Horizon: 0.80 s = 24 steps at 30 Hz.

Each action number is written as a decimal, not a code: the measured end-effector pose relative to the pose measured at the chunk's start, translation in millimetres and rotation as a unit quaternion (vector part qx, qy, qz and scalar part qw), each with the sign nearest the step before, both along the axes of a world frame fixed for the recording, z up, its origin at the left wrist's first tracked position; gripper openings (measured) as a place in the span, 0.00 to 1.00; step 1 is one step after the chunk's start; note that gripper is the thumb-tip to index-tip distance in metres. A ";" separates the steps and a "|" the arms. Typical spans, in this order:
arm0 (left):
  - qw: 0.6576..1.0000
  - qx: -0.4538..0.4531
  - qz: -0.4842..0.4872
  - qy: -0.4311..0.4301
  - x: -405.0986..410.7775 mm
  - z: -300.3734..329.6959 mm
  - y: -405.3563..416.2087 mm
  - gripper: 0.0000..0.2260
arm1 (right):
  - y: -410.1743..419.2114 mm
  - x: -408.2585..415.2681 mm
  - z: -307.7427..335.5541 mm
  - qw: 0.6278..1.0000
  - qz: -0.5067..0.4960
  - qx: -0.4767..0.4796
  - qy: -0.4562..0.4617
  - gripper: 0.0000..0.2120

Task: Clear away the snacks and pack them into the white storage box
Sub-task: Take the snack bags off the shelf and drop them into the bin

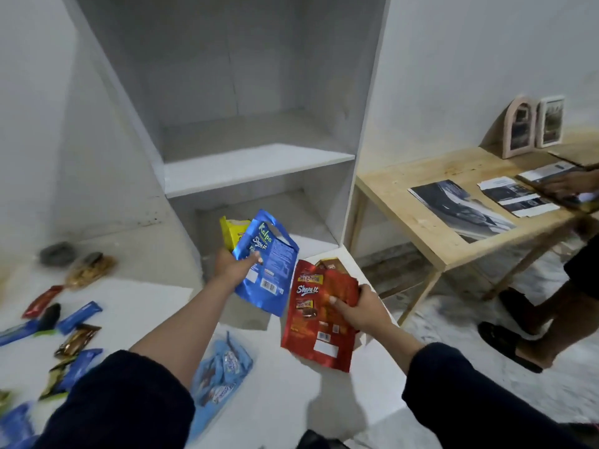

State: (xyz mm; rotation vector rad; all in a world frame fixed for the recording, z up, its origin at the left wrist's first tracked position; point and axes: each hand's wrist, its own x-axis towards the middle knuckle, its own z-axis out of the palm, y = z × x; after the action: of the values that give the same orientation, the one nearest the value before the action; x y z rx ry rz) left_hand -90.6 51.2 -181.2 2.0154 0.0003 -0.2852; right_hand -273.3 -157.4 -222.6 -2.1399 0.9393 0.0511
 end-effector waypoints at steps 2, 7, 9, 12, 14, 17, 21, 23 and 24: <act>0.998 -0.010 0.046 -0.034 -24.3 8.5 7.6 0.12 | -3.0 -9.8 6.2 0.999 0.009 0.019 -0.029 0.39; 0.974 -0.046 0.213 -0.065 -98.7 26.8 36.1 0.16 | -2.0 -35.6 20.6 0.991 0.057 0.086 -0.081 0.42; 0.958 -0.057 0.274 -0.060 -134.1 32.8 52.9 0.20 | 3.7 -44.6 20.3 0.986 0.083 0.116 -0.089 0.42; 0.936 -0.068 0.343 -0.045 -182.3 30.4 92.7 0.20 | 30.8 -57.6 27.0 0.976 0.138 0.141 -0.088 0.39; 0.917 -0.075 0.390 -0.043 -217.9 31.0 126.1 0.18 | 58.7 -62.9 34.0 0.968 0.184 0.148 -0.085 0.33; 0.879 -0.114 0.460 -0.041 -271.2 30.2 181.2 0.19 | 112.0 -67.1 45.5 0.948 0.262 0.159 -0.082 0.31; 0.815 -0.155 0.556 -0.046 -345.5 25.5 258.7 0.20 | 202.7 -79.8 54.6 0.905 0.367 0.201 -0.078 0.24; 0.778 -0.165 0.604 -0.059 -383.9 22.2 296.9 0.13 | 252.2 -90.4 57.1 0.883 0.412 0.215 -0.071 0.20; 0.758 -0.168 0.627 -0.063 -403.8 22.4 314.4 0.11 | 277.5 -95.9 57.1 0.872 0.433 0.220 -0.060 0.19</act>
State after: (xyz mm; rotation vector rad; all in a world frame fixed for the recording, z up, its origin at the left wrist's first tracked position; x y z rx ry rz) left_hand -494.4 365.6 -158.8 1.2854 1.0939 0.6721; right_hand -369.2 120.1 -165.4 -1.9258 -0.1656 0.5181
